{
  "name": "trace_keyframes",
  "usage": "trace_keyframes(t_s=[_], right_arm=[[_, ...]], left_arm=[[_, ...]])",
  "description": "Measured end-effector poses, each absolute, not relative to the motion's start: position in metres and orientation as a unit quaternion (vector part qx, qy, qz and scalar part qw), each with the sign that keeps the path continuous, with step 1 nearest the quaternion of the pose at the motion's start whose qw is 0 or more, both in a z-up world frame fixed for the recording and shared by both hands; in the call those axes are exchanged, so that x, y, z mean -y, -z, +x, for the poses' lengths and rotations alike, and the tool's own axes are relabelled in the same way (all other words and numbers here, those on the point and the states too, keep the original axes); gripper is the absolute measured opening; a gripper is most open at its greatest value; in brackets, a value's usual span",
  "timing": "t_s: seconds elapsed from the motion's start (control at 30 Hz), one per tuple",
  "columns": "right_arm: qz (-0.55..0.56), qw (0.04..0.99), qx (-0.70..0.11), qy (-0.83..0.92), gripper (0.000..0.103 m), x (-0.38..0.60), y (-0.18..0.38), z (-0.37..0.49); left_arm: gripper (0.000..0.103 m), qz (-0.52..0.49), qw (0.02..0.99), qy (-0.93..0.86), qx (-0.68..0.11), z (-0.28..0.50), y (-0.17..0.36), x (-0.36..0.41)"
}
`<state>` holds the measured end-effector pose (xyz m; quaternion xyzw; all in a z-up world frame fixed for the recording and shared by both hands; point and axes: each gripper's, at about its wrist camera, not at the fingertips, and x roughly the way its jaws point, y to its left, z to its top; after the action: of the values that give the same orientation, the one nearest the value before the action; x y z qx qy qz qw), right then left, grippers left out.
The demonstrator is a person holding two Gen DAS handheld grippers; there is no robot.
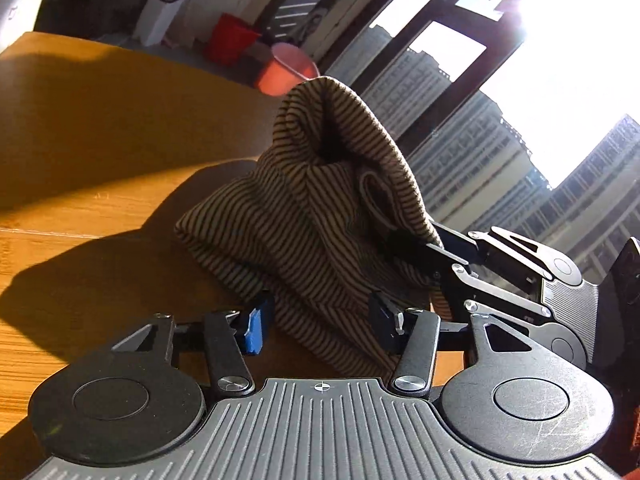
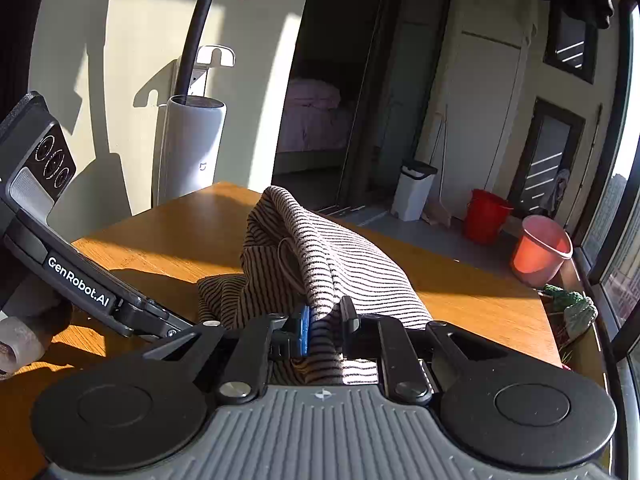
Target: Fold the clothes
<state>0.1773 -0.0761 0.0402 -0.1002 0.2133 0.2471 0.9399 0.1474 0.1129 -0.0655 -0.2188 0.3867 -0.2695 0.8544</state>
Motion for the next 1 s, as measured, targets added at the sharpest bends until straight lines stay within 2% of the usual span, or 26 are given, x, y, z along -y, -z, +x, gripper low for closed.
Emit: trace_keyframes(t_s=[0.1,0.2,0.43,0.5,0.57,0.63,0.77,0.9,1.0], right_arm=[[-0.02,0.933,-0.22,-0.285,0.013,0.091,-0.066,0.177],[0.024,0.913,-0.247,-0.323,0.013,0.093,-0.067,0.177],[0.074,0.883,-0.32,-0.335,0.014,0.089,-0.017,0.18],[0.076,0.886,-0.316,-0.332,0.014,0.089,-0.011,0.177],[0.06,0.893,-0.308,-0.323,0.014,0.085,-0.008,0.173],[0.013,0.904,-0.289,-0.315,0.015,0.072,-0.004,0.164],[-0.092,0.919,-0.243,-0.297,0.016,0.048,0.005,0.138],[-0.16,0.923,-0.212,-0.278,0.017,0.032,0.014,0.122],[-0.213,0.922,-0.189,-0.263,0.022,0.02,0.021,0.111]], left_arm=[[0.056,-0.221,0.852,0.277,-0.386,0.147,0.068,-0.108],[0.056,-0.224,0.849,0.285,-0.385,0.147,0.07,-0.103],[0.055,-0.231,0.846,0.292,-0.382,0.147,0.075,-0.104],[0.05,-0.226,0.846,0.293,-0.383,0.148,0.076,-0.105],[0.05,-0.226,0.847,0.29,-0.385,0.148,0.075,-0.108],[0.055,-0.223,0.854,0.271,-0.384,0.145,0.073,-0.118],[0.055,-0.255,0.863,0.237,-0.366,0.137,0.06,-0.149],[0.055,-0.29,0.878,0.244,-0.293,0.123,0.022,-0.169],[0.056,-0.312,0.867,0.293,-0.255,0.12,-0.002,-0.161]])
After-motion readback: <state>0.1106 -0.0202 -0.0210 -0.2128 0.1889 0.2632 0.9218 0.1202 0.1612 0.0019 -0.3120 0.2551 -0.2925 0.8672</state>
